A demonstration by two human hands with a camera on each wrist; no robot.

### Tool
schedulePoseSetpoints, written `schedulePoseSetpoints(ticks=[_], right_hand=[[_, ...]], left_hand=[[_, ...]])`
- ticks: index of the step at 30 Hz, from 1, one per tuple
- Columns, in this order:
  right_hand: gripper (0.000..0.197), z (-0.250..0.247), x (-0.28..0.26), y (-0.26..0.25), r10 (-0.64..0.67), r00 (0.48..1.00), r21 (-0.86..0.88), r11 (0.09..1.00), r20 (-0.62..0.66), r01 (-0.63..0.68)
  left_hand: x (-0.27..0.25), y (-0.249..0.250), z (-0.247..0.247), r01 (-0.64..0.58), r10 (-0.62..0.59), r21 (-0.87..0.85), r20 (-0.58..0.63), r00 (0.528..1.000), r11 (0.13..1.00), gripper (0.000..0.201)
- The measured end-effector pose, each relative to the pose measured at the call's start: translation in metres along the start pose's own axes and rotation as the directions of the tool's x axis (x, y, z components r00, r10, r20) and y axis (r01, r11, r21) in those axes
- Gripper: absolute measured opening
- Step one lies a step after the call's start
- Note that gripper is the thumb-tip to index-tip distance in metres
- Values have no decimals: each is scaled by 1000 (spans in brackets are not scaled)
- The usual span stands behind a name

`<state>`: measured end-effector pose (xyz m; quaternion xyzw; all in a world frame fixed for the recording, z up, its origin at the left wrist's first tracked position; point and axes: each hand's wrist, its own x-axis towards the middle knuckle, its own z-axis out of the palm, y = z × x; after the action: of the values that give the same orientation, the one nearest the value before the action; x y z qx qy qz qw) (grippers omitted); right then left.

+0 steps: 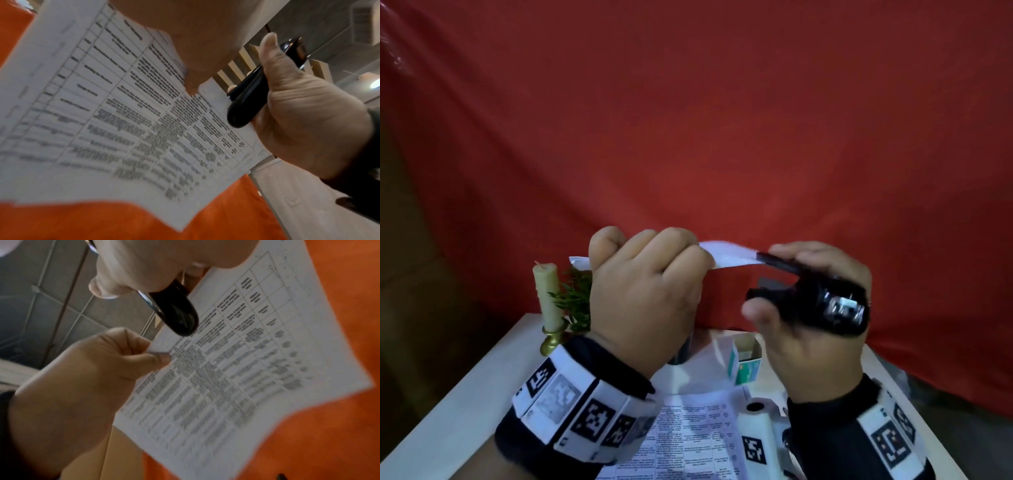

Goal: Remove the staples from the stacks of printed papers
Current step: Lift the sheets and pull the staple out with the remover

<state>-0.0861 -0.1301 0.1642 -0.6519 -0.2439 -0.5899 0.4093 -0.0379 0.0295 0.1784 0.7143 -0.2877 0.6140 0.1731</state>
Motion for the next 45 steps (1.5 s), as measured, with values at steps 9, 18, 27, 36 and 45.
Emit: schedulePoseSetpoints(ticks=[9,18,27,36,45], right_hand=[[69,-14,17,5,343,936,-182,929,85,-324],[60,-12,15,5,452,880,-237,879,144,-413],[48,-13,17,2,397,913,-174,910,94,-377],[45,-9,13,-5,332,942,-122,938,49,-324],[58,-7,9,-4,377,923,-97,924,73,-369]], left_hand=[[4,7,5,137,-113,-14,487,866,990,11],[14,9,-1,191,-105,-47,698,708,981,11],[19,9,-6,295,-100,-128,754,649,947,6],[21,25,-18,124,-35,-58,768,640,991,52],[8,42,-13,76,-54,1,708,704,997,49]])
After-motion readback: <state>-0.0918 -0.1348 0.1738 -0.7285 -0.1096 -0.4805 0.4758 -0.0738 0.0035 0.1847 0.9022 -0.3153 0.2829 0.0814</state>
